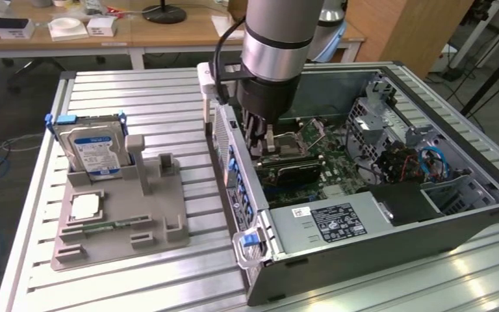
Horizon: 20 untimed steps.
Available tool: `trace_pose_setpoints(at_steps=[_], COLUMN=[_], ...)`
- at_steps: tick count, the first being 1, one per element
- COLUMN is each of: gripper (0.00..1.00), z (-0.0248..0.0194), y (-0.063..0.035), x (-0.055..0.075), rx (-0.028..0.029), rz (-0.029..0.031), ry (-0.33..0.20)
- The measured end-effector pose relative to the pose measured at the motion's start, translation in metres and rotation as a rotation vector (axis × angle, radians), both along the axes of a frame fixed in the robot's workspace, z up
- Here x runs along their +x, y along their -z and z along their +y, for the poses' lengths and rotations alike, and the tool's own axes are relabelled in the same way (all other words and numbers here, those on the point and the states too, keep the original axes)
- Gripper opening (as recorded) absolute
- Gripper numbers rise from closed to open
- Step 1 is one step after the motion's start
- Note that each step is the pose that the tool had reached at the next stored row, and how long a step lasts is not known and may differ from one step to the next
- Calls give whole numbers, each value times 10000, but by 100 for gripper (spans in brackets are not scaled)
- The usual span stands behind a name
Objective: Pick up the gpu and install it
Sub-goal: 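Press down on the gpu until it lock into place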
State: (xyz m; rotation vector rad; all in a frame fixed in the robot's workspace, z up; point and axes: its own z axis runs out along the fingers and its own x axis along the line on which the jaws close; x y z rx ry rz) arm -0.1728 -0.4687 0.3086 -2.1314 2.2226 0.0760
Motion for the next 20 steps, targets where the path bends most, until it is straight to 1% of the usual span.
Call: trace_pose_setpoints(at_steps=[6,20], gripper=[11,11], z=[-14,-16], y=[18,92], x=[-1,0], rx=[0,-1], rz=[-1,-10], ry=[74,92])
